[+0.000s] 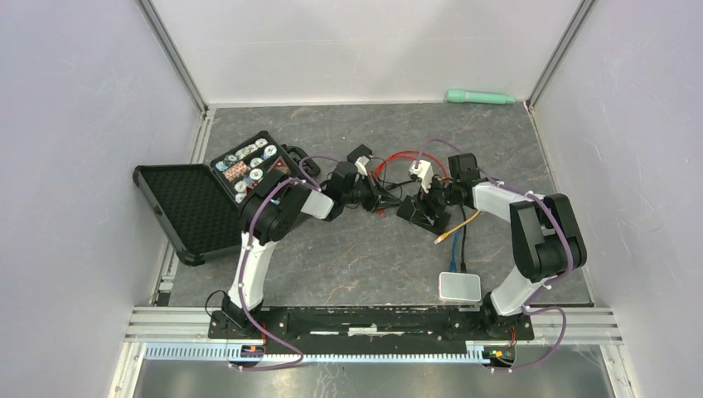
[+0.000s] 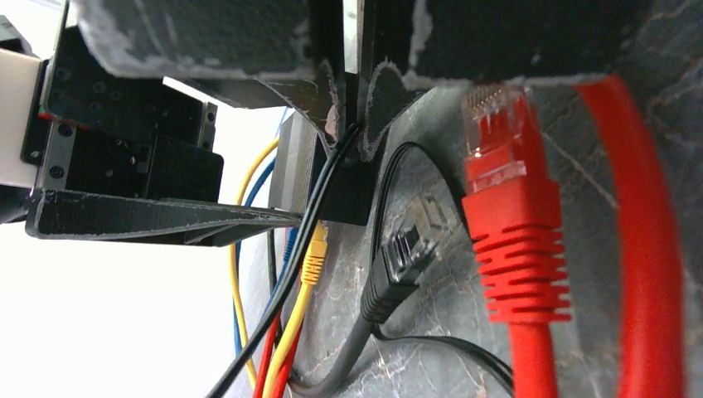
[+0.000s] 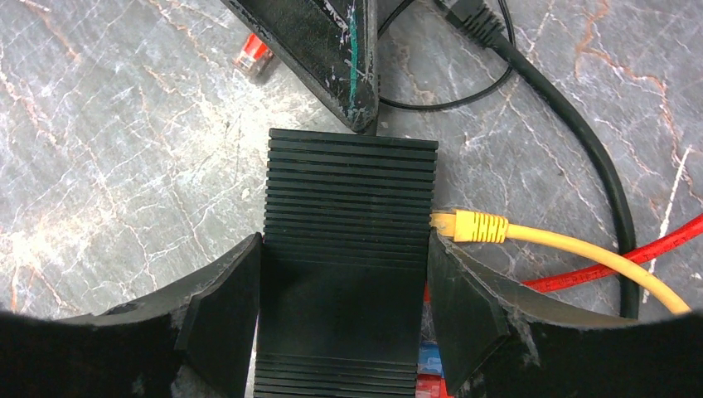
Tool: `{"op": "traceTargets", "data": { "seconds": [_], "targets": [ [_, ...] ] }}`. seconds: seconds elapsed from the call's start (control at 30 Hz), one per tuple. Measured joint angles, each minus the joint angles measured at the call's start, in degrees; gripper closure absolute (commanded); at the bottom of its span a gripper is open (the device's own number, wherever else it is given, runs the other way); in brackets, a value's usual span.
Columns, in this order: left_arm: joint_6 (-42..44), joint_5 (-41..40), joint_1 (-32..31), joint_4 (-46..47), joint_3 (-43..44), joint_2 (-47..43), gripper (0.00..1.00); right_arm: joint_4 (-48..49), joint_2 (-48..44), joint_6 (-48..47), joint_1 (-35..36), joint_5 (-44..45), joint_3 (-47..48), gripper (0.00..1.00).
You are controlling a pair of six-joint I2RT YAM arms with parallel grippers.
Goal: Pull the plug from the switch port
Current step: Move the switch port to the center of the board.
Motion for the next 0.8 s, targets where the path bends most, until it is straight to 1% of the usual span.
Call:
{"op": "traceTargets", "data": {
  "seconds": [0.07,0.23,0.4,0.5,0.6,0.7,0.8],
  "targets": [
    [1.5,-0.3,-0.1,1.7,-1.5,-0.5,0.98,-1.0,0.1,-1.2,0.0,-0.7,0.3,1.00],
    [2.4,-1.3,-0.4,2.7,-2.8,-1.2,0.98,-0.3,-0.1,-0.8,0.0,-0.7,-0.3,1.00],
    [0.6,-2.0,-0.5,-1.2,-1.9,-1.7,0.98,4.7,-2.0,2.4,0.4,1.2,-3.8,1.00],
    [-1.5,-2.0,-0.5,-3.8,-0.8,-1.7,0.98,6.0,-2.4,3.3,0.6,2.0,-4.5,1.00],
    [-2.0,-2.1,-0.5,-4.2,-0.6,-1.7,0.98,5.7,-2.3,3.2,0.6,1.9,-4.3,1.00],
    [-1.6,-2.1,-0.5,-4.0,-0.8,-2.0,0.98,3.6,-1.6,2.1,0.5,1.6,-2.9,1.00],
    [0.3,-2.7,-0.6,-1.6,-3.2,-2.9,0.98,1.0,-0.7,0.4,0.4,0.2,-1.4,1.00]
  ]
}}
